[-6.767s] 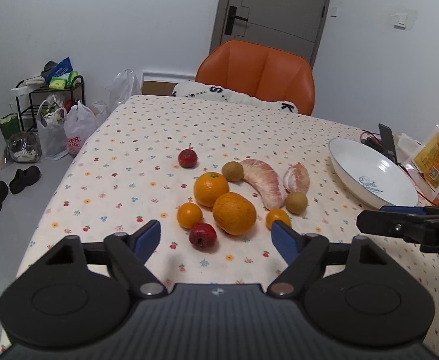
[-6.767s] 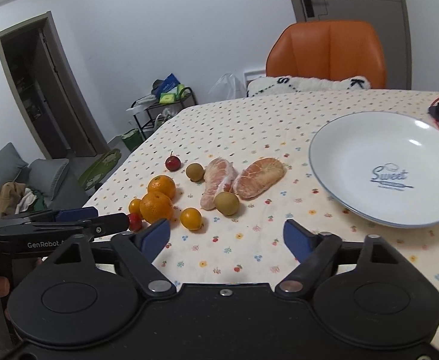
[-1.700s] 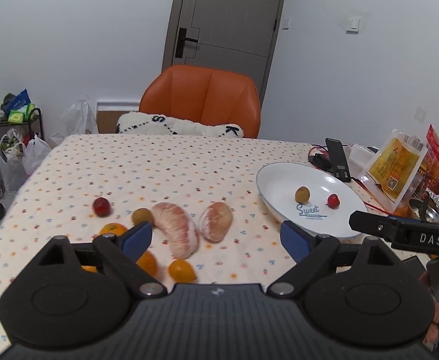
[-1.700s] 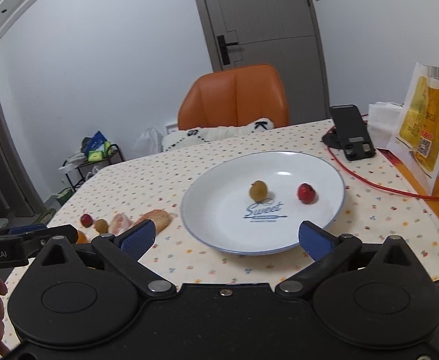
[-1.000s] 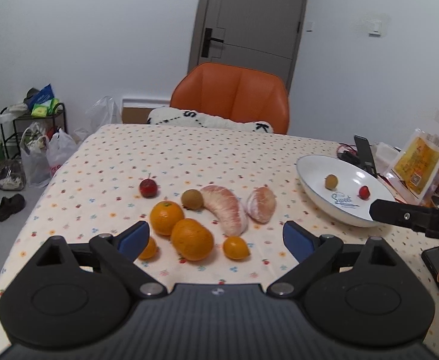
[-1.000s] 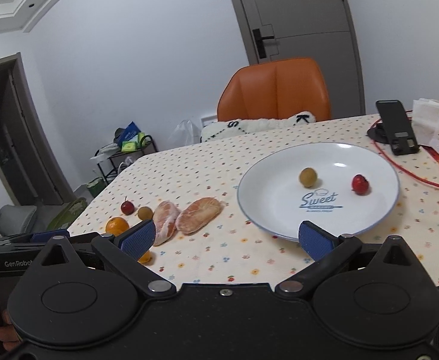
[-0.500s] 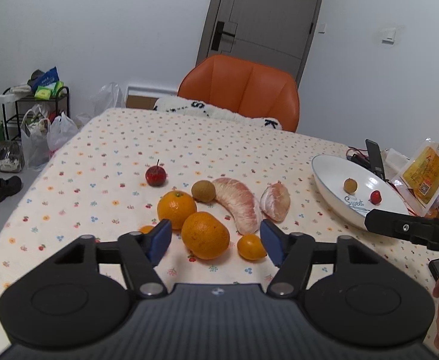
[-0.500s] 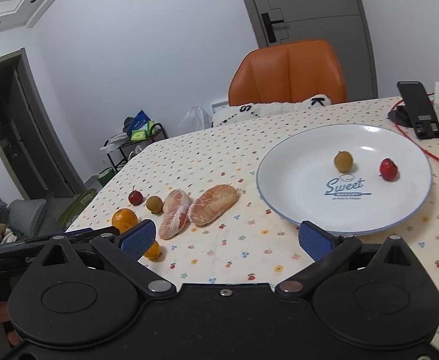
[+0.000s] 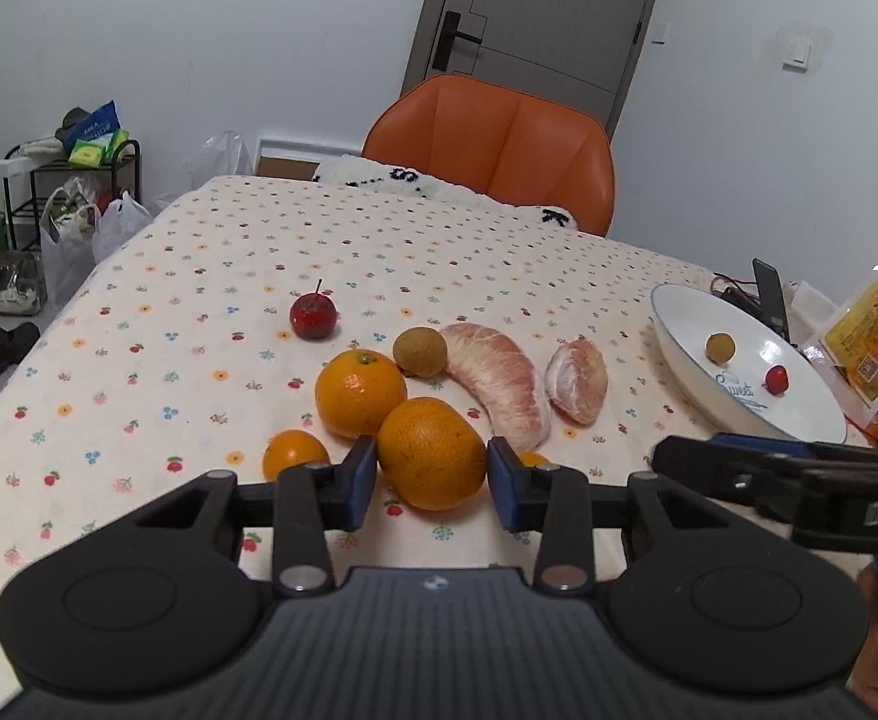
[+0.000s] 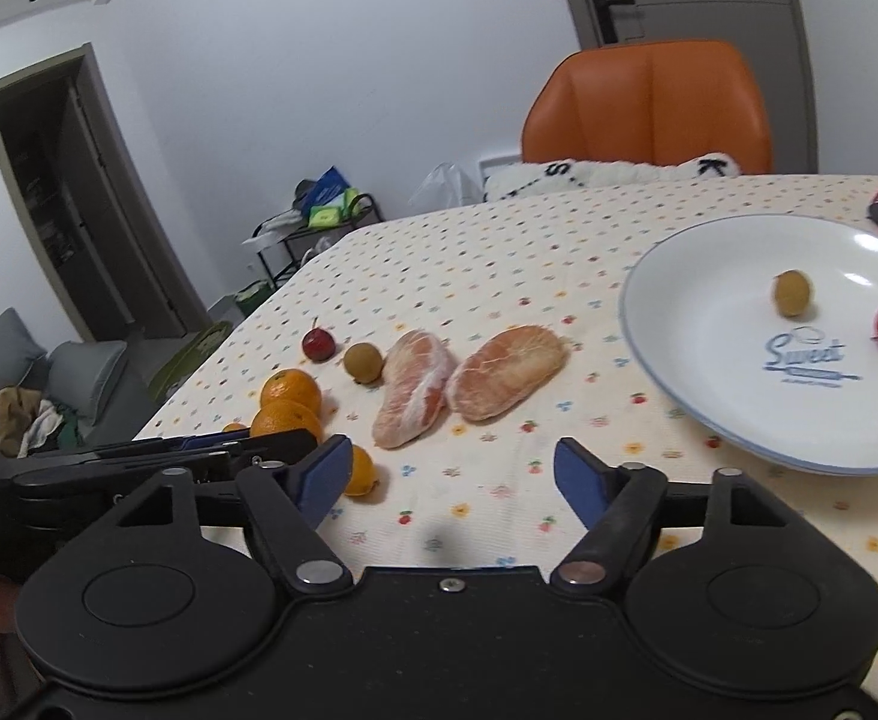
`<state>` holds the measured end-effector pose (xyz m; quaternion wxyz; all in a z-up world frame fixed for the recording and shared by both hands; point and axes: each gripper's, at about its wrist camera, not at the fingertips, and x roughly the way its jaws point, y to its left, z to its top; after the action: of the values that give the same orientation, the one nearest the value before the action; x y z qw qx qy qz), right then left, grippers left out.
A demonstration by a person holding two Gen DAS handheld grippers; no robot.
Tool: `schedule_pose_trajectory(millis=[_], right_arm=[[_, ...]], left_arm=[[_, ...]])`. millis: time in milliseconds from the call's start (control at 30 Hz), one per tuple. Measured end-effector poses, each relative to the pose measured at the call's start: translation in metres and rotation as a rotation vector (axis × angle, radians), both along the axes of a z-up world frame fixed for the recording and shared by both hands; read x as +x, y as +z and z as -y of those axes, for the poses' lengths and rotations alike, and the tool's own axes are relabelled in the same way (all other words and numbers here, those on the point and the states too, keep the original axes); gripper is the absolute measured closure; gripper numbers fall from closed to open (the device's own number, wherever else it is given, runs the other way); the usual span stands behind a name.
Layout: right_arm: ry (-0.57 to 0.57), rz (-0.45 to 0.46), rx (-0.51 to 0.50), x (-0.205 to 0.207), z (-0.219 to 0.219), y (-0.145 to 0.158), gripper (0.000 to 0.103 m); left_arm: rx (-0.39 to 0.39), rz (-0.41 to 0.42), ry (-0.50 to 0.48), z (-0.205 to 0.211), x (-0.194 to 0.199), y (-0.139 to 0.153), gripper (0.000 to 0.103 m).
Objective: Organize fruits
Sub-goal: 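Grasp the small orange with the right gripper while the left gripper grasps the large orange, then carry the small orange onto the plate and open the right gripper while the left carries the large orange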
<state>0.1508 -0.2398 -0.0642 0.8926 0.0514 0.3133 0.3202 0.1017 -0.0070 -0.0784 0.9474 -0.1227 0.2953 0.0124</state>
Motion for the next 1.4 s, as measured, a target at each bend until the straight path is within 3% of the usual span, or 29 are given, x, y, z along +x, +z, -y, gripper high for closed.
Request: schedule_pose_trajectory(millis=[500,567,600,633,867,1400], right_arm=[[0.103,-0.062,0.011,0.011,-0.041,-0.01,0.057],[0.122,-0.07,0.01,0.011,-0.047,-0.012,0.065],[0.132,-0.076,0.007,0.012,-0.049,-0.014,0.077],[0.137,-0.086,0.003,0.012,-0.05,-0.015,0.081],[0.128,-0.041,0.02,0.008,-0.039,-0.002,0.081],[-0.032,0.024,0.038,0.011,0.036,0.019,0.081]], left_arm=[[-0.004,0.021,0.006,-0.017,-0.009,0.012,0.065],[-0.004,0.025,0.009,-0.019,-0.01,0.013,0.065],[-0.005,0.026,0.009,-0.019,-0.01,0.014,0.065],[-0.007,0.027,0.008,-0.02,-0.01,0.014,0.065],[-0.002,0.042,0.003,-0.016,-0.009,0.02,0.065],[-0.01,0.079,-0.1,0.039,0.014,0.031,0.065]])
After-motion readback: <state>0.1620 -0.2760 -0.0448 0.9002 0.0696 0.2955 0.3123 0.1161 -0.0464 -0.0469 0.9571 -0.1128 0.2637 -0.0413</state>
